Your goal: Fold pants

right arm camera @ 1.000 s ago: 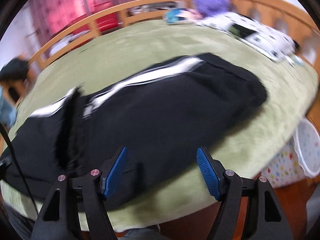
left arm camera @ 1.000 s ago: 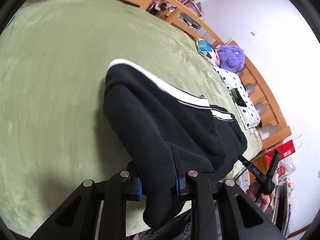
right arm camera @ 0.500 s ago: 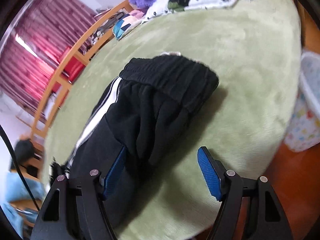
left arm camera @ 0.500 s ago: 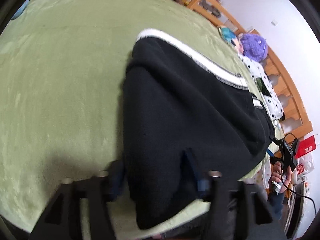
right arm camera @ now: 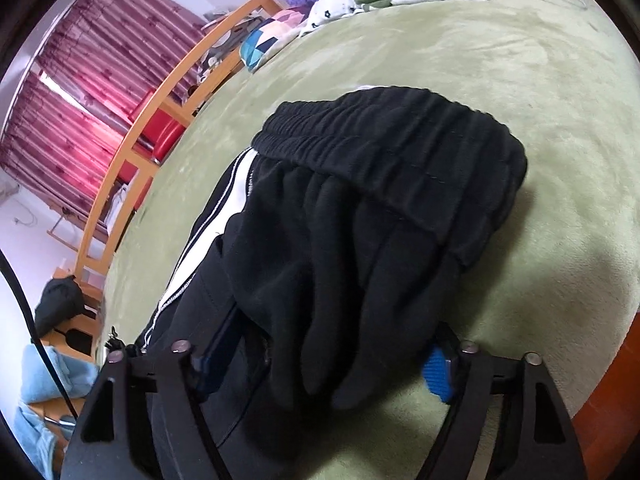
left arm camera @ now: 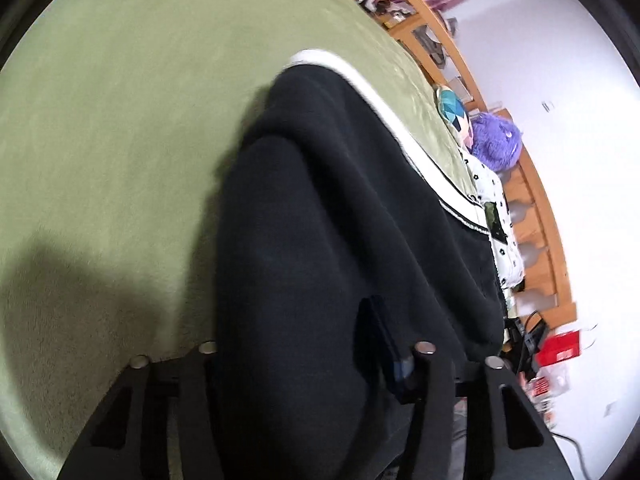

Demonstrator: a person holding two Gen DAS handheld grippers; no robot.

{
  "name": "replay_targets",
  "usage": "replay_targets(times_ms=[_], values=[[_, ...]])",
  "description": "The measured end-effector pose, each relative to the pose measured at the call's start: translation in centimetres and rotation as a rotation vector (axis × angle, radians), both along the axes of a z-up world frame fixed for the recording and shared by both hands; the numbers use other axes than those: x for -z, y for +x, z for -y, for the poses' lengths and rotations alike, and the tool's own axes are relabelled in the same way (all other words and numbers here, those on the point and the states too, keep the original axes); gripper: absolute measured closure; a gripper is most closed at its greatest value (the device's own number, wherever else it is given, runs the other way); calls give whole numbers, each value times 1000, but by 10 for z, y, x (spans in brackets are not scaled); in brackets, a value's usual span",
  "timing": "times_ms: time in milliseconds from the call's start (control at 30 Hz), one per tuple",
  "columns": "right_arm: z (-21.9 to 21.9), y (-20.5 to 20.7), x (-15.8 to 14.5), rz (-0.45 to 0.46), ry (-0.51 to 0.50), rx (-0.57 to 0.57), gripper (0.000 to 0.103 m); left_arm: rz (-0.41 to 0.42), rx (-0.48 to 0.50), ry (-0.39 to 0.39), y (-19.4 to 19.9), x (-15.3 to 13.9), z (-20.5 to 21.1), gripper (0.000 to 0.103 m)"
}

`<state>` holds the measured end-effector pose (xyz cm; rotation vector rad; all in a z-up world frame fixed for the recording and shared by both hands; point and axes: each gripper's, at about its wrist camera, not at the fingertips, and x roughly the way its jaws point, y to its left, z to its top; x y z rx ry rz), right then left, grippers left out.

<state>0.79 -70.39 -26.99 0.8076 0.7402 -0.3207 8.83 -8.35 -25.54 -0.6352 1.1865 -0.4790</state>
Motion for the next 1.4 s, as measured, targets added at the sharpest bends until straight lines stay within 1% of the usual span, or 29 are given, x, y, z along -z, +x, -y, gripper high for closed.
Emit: replay_targets(times_ms=[33,100,133,167,200,300,333,400,467,500,533,567,600,633,667,700,733,800,867,933,1033,1133,1167,1267,1400], values=[[-2,1,0,-10,-8,-2,35,-12,19,4,0,0,1,60],[-4,0,-1,-18,-10,-5,35,-10,47,20,-3,-5,-2,59],[-5,0,-1,-23,-7,-7,35,-2,47,44,-4,-8,-6,58],[-6,-1,-2,-31,-6,-6,35,8,49,76,-2,-10,-8,53],[-8,-3,-4,-34,-11,-5,34,13,62,99,2,-11,-8,52],[-24,-2,-7,-60,-47,-39,34,20,147,147,17,-11,7,50],[-32,-1,-8,-71,-65,-57,34,31,166,167,22,-12,14,50],[-41,2,-7,-79,-78,-82,33,39,177,181,31,-13,27,47],[-46,8,-1,-89,-82,-90,30,39,181,177,37,-11,33,47],[-48,11,2,-87,-82,-84,29,41,180,177,38,-11,33,50],[-51,14,3,-93,-91,-74,29,38,181,181,39,-12,34,55],[-56,18,2,-98,-113,-78,32,44,188,181,40,-14,33,70],[-61,21,-1,-107,-148,-81,42,54,190,176,40,-15,31,82],[-65,24,-4,-112,-175,-88,52,57,181,146,40,-18,26,86],[-70,26,-7,-111,-196,-104,69,58,174,119,40,-18,20,90],[-74,26,-11,-109,-213,-101,73,68,165,85,40,-21,15,92],[-77,26,-15,-108,-232,-89,75,84,170,78,39,-25,11,92],[-86,23,-26,-97,-258,-71,82,129,167,84,36,-36,5,93],[-94,21,-40,-80,-264,-57,85,146,172,69,36,-44,-1,93],[-108,24,-52,-68,-280,-55,85,149,168,43,39,-49,-15,93],[-132,27,-68,-46,-291,-70,86,160,155,40,40,-57,-40,93],[-173,39,-79,-29,-302,-119,86,174,129,50,41,-64,-72,93],[-192,44,-82,-26,-307,-143,86,173,116,55,41,-66,-89,93],[-232,50,-83,-8,-301,-202,87,159,70,69,46,-70,-130,93],[-291,64,-78,18,-266,-285,87,175,5,134,42,-78,-197,92]])
